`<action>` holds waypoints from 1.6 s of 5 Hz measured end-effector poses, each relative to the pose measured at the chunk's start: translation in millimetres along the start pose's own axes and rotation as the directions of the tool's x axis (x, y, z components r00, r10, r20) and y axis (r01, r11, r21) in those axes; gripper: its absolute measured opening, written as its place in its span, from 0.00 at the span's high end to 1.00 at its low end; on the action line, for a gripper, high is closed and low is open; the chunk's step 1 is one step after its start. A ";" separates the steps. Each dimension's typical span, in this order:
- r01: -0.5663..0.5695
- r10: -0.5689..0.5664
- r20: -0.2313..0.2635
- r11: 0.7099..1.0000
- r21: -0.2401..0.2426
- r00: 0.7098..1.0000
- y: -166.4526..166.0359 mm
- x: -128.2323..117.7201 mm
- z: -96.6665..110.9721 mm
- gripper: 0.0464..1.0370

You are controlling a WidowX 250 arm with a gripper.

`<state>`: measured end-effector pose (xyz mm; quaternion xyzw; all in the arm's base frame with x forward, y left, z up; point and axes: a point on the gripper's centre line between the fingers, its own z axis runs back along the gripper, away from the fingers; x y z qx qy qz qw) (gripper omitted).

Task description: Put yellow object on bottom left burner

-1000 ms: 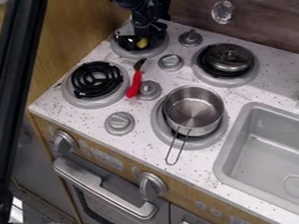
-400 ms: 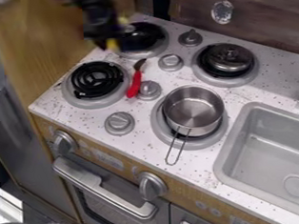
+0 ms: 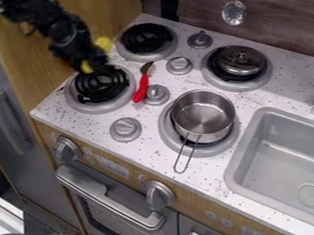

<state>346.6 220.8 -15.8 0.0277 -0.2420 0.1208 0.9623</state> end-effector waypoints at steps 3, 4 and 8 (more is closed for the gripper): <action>0.139 -0.130 -0.112 0.987 0.079 0.985 -22.0 -25.1 -1.2 0.42; 0.154 -0.141 -0.133 0.983 0.096 0.981 -31.6 -25.8 -7.3 0.13; 0.262 -0.250 -0.168 0.964 0.053 0.954 -77.5 3.9 73.4 0.04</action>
